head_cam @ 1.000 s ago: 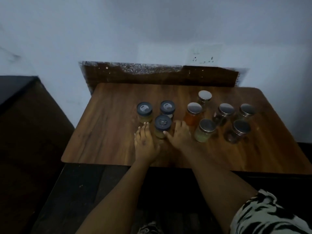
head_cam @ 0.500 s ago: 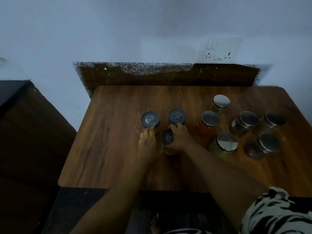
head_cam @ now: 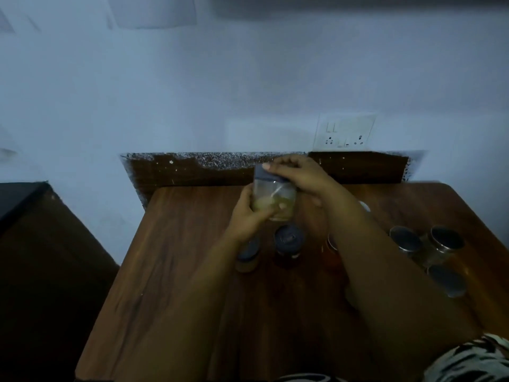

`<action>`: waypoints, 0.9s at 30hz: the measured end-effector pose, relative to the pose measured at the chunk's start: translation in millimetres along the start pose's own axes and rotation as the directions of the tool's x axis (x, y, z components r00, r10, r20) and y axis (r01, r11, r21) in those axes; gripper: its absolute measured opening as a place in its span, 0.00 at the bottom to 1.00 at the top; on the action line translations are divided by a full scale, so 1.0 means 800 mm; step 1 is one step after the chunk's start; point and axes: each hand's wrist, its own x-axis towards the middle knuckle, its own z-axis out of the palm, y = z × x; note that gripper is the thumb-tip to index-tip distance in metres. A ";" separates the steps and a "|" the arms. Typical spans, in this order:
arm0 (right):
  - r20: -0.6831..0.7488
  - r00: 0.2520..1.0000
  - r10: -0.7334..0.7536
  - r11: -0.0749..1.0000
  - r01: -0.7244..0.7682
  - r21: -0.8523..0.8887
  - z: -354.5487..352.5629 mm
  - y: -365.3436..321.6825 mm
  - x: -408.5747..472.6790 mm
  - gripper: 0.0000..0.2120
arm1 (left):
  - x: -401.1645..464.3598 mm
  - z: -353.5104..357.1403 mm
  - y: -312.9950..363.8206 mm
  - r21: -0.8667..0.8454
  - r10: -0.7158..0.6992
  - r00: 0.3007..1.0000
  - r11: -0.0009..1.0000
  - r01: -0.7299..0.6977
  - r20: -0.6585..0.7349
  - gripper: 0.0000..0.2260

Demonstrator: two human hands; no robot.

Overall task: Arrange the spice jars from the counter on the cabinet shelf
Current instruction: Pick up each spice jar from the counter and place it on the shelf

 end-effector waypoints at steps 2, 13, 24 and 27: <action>0.127 0.992 -0.018 0.976 -0.010 0.217 -0.018 -0.011 0.003 0.18 | 0.015 -0.005 0.015 -0.173 -0.109 0.982 0.976 0.135 0.154 0.35; 0.082 0.995 -0.051 0.989 0.038 0.146 -0.046 -0.052 0.030 0.28 | 0.042 0.012 0.049 -0.146 0.040 0.984 0.989 -0.014 0.173 0.38; 0.096 0.995 0.008 0.892 -0.051 0.449 -0.067 -0.049 0.039 0.29 | 0.056 0.027 0.069 -0.209 0.140 0.978 0.972 -0.106 0.154 0.45; 0.138 0.990 0.009 0.853 -0.080 0.517 -0.069 -0.044 0.039 0.34 | 0.053 0.030 0.070 -0.216 0.156 0.977 0.969 -0.123 0.144 0.45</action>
